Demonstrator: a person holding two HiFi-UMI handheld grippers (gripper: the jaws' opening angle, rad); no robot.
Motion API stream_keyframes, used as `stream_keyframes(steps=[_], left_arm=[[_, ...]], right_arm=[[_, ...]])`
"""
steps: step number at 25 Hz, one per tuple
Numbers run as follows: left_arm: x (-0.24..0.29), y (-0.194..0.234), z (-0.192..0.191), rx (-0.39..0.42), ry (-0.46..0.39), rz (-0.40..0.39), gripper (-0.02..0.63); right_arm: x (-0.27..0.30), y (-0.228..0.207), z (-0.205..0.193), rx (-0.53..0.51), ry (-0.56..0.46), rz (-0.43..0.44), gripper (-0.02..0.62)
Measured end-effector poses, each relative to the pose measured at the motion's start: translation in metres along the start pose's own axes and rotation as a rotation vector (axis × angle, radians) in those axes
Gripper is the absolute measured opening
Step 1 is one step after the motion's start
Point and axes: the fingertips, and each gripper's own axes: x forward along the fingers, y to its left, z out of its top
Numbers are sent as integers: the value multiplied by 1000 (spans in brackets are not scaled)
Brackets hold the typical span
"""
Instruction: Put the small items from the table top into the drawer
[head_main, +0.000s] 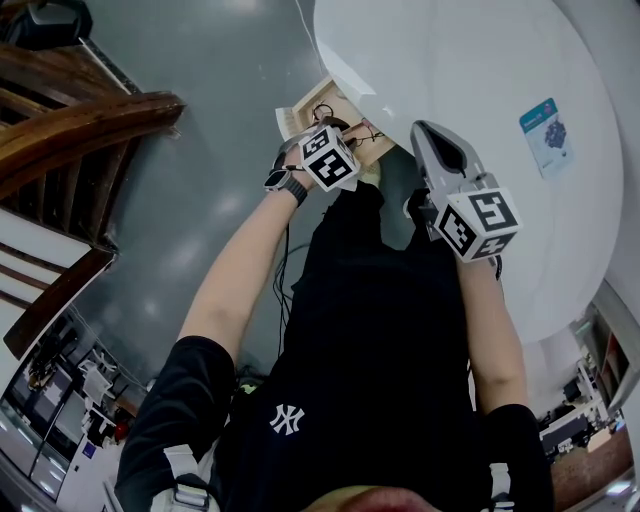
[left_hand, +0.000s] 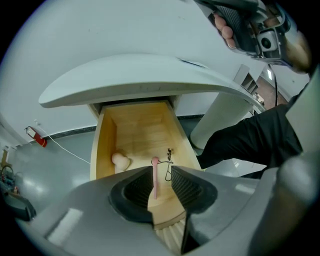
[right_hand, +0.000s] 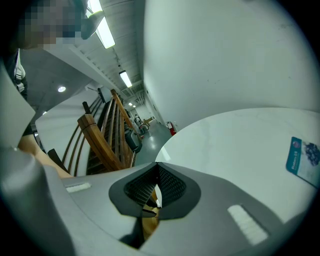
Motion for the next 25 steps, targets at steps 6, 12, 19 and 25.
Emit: stream_keyframes(steps=[6, 12, 19, 25], left_arm=[[-3, -1, -4, -15, 4, 2, 117], [-34, -6, 10, -59, -49, 30, 100], [-81, -21, 46, -92, -151, 44, 40], [-114, -31, 81, -92, -223, 49, 0]], right_arm=[[-4, -2, 2, 4, -7, -4, 26], [-16, 3, 10, 4, -18, -8, 26], [-37, 4, 29, 8, -48, -31, 26], [-58, 0, 45, -18, -77, -87, 26]])
